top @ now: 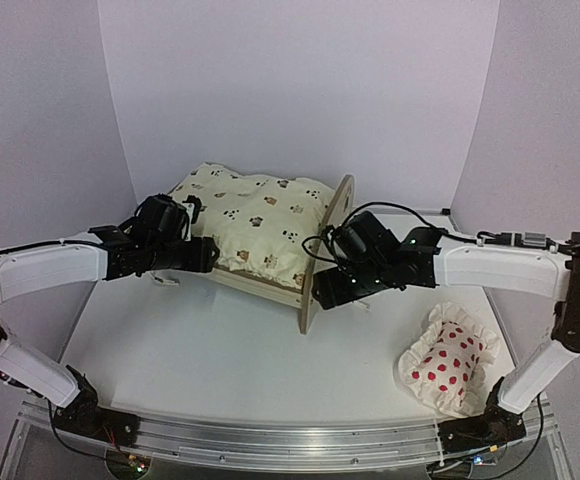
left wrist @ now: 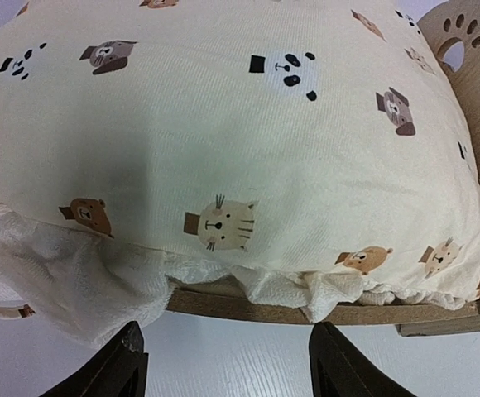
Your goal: Set up the pet bed
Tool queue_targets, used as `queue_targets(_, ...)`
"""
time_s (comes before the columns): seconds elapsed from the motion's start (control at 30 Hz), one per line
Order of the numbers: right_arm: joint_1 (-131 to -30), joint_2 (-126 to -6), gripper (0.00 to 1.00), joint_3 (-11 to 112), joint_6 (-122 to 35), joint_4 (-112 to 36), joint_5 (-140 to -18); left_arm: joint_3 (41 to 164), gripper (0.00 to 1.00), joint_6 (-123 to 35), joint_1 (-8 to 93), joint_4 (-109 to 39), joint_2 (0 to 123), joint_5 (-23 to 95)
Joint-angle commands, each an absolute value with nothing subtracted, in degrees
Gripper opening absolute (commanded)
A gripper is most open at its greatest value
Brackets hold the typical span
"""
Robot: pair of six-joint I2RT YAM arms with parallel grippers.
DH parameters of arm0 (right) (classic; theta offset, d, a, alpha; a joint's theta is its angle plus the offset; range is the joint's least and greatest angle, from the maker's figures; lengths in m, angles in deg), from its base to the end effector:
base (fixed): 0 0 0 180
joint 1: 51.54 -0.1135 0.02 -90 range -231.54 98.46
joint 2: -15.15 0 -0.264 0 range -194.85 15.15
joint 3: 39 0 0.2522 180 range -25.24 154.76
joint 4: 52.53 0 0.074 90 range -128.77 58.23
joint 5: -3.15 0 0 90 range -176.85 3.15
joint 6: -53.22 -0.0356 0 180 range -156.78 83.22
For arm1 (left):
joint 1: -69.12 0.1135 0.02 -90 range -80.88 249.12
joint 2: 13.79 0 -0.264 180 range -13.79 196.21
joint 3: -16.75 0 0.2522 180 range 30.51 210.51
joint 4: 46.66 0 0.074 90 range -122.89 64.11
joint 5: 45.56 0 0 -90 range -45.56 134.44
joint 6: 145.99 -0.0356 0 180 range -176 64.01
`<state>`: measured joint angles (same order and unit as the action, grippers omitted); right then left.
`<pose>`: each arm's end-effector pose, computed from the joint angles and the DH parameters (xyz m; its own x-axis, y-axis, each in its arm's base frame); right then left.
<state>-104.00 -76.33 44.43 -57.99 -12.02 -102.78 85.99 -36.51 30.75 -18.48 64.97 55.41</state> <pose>0.2199 0.2701 0.2610 -0.6616 -0.2901 -0.6914 -0.4424 0.8956 0.0476 0.2421 -0.1831 0.2641 -0.6159 0.0700 -0.7847 0.3033 0.9403 -0.1541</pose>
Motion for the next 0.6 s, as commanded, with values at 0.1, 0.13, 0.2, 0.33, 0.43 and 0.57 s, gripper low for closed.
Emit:
queue_targets(0.1,-86.8,-65.6,0.76,35.5,-56.1,-9.4,-103.5,91.3,0.68,-36.7,30.2,-15.2,63.9,58.0)
queue_targets(0.13,-85.4,-65.0,0.76,35.0,-55.7,-9.4,-103.9,91.5,0.68,-36.9,30.2,-14.8,63.7,58.2)
queue_targets(0.2,-83.3,-64.0,0.75,34.8,-55.3,-9.3,-101.9,92.2,0.69,-37.7,30.1,-13.3,63.3,60.4)
queue_targets(0.33,-83.2,-63.3,0.80,36.3,-54.2,-9.7,-85.3,93.3,0.72,-40.7,30.7,-11.7,63.3,66.2)
queue_targets(0.43,-85.9,-63.2,0.90,37.7,-55.8,-12.2,-77.1,94.9,0.73,-41.5,32.3,-10.0,64.7,67.1)
queue_targets(0.57,-97.0,-64.2,0.98,41.6,-55.4,-15.0,-83.7,95.3,0.73,-41.4,32.4,-10.6,65.0,66.1)
